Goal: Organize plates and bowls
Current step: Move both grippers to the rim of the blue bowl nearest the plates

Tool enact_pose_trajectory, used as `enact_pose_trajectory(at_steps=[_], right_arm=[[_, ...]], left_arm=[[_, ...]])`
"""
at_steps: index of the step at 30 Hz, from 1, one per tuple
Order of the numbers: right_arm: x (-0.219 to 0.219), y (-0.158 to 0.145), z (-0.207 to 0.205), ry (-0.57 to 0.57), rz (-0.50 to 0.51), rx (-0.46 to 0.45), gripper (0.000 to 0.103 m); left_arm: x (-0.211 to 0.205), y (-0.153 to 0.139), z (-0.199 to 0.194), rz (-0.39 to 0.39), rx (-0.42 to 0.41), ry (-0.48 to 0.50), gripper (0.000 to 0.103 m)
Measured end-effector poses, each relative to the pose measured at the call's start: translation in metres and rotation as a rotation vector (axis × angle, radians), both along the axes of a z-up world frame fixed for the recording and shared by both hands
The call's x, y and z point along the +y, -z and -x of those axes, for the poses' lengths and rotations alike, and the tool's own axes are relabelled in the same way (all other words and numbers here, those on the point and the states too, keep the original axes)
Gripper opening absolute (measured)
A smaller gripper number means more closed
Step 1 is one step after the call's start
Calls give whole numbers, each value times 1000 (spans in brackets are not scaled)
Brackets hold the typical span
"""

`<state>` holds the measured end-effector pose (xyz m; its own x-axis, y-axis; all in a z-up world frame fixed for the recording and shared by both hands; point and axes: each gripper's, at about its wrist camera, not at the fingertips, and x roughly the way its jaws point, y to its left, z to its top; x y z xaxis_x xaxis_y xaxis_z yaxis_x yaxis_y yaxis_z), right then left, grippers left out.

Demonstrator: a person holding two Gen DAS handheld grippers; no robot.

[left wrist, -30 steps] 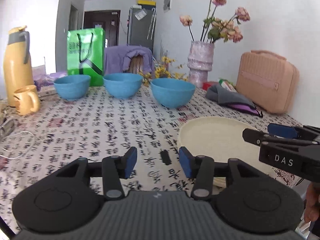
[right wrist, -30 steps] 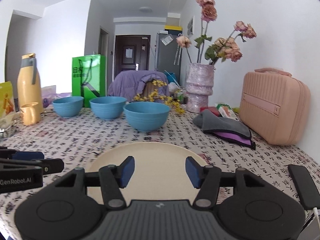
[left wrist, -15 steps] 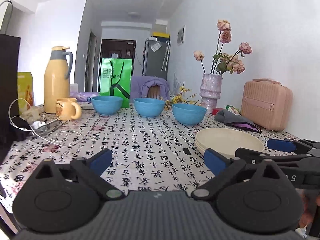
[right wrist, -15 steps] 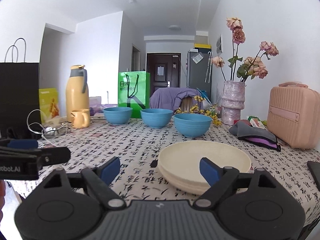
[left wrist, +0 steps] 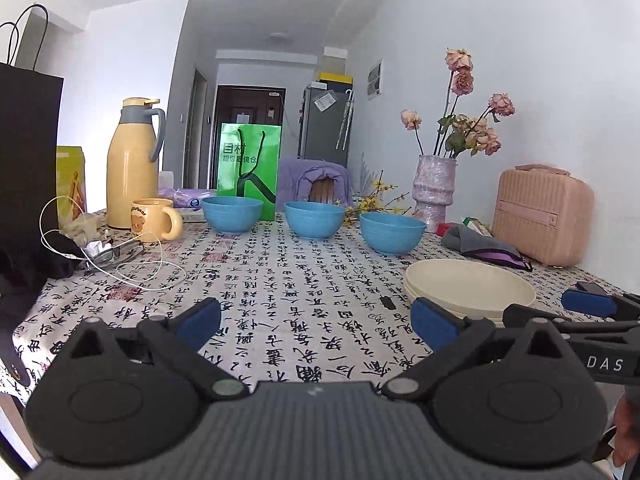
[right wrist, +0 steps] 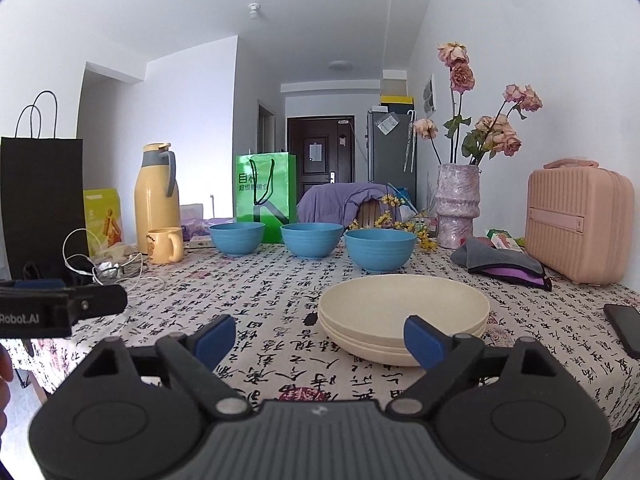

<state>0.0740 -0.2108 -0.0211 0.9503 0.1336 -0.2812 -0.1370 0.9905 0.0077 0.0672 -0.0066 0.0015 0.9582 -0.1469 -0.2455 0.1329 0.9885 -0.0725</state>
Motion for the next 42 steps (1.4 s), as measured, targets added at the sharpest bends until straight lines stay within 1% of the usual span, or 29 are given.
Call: enact_pose_trajectory(at_steps=[6,12,17,28,42], right_arm=[[-5,2,-5,26,-10,4,91],[-14,7,-16,39,-22,9,91],[-25,5,-40,56,-30,22,91],[-52,-4,-109,87,-31,31,91],[-81,-17,-177,129,-29,46,91]], left_arm=[[-1,1,-6,-8,2,-1,103],[-6,2,-26,-9,29,-8,103],[-14,-2,-51,-12,43,-8,103],[-36,-10,-115,-21,58,1,103],[-55,-18,-185,-43,76,24,103]])
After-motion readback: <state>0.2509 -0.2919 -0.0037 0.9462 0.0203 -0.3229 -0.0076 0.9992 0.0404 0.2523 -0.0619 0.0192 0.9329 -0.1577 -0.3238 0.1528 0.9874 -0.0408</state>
